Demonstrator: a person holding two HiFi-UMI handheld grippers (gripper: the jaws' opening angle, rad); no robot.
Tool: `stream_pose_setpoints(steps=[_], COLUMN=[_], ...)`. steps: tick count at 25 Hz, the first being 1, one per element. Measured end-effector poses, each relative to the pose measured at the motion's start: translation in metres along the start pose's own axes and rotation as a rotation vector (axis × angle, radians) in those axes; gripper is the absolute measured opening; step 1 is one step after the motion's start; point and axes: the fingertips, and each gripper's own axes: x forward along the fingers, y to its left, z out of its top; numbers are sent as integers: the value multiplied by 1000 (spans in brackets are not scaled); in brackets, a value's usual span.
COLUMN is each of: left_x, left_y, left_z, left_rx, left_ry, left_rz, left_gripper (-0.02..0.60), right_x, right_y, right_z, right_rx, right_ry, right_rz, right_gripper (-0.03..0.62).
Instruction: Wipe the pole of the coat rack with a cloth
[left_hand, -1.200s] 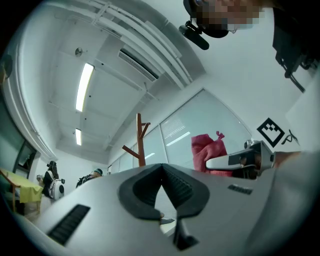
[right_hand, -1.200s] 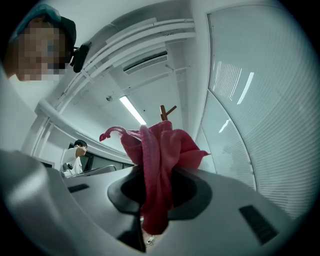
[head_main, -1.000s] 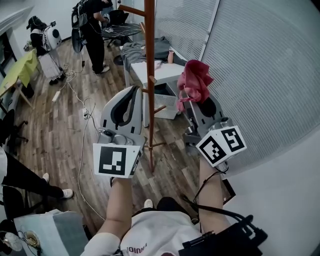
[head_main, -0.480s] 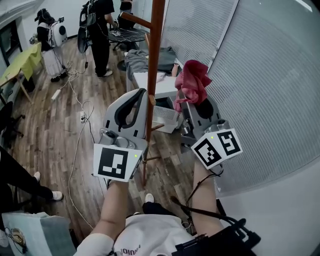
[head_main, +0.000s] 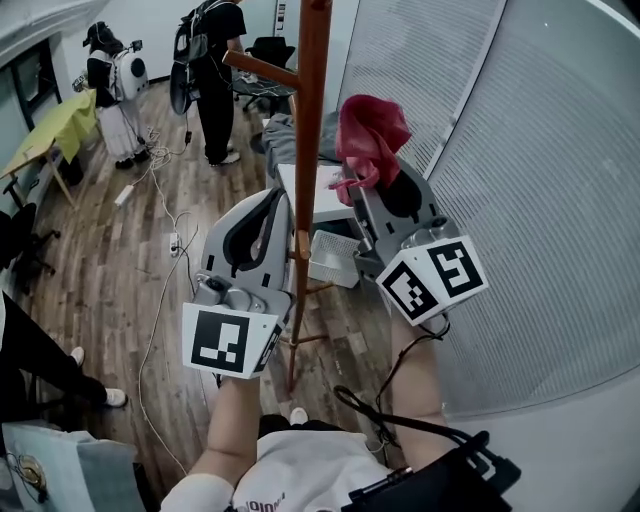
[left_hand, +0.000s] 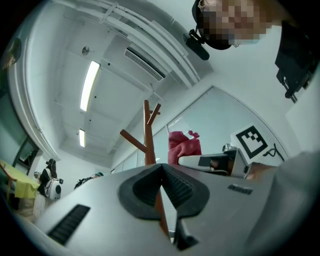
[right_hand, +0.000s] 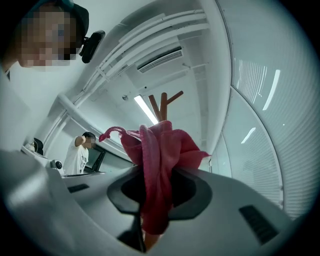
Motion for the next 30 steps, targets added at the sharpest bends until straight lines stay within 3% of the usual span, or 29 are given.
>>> stream_pose_setpoints(steps=[15,30], left_x=[15,8], left_y=[19,29], left_z=[2,-10], left_rx=[-40,-78], left_ry=[-47,-23], left_rz=[-49,-42], left_gripper=[14,14], right_x=[43,39], right_y=[-2,-3], right_z=[22,2], right_rx=[-123,-101], right_ry=[-28,24], right_rz=[-2,-12], right_gripper=[98,98])
